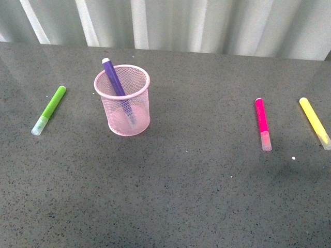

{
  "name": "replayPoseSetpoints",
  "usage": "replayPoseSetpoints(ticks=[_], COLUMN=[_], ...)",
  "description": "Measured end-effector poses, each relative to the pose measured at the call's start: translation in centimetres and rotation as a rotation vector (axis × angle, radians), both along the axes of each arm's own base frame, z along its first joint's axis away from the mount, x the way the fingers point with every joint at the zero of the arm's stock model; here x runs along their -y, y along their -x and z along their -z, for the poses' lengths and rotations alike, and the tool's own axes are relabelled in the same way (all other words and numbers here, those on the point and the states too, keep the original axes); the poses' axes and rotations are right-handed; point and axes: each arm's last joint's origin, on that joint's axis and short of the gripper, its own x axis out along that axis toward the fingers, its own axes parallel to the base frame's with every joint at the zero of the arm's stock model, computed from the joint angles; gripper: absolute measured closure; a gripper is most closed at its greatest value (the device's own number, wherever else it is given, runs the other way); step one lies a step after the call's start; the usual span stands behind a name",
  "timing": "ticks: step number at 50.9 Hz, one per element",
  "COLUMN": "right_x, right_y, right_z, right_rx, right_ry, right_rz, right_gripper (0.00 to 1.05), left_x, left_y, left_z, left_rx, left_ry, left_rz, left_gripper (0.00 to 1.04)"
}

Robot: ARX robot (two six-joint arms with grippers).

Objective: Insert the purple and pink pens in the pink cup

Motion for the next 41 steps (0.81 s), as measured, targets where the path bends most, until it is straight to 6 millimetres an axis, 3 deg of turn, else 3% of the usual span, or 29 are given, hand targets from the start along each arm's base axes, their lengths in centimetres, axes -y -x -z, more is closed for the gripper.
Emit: replayPoseSetpoints(ticks=[3, 24, 41], right_x=[0.0, 0.0, 0.0], right_y=[0.0, 0.0, 0.0], right_z=[0.0, 0.0, 0.0], right_rx=[0.000, 0.000, 0.000], right_ry=[0.000, 0.000, 0.000], right_rz=[0.000, 0.000, 0.000], right_gripper=[0.07, 0.07, 0.07], left_x=[-0.2, -2.2, -2.3], left_y=[0.7, 4.9, 7.3], left_z=[0.0, -0.1, -0.2], left_rx=[0.002, -0.001, 0.003], left_ry=[0.001, -0.003, -0.003], left_rz=[0.002, -0.006, -0.005], left_gripper=[1.01, 1.01, 1.01])
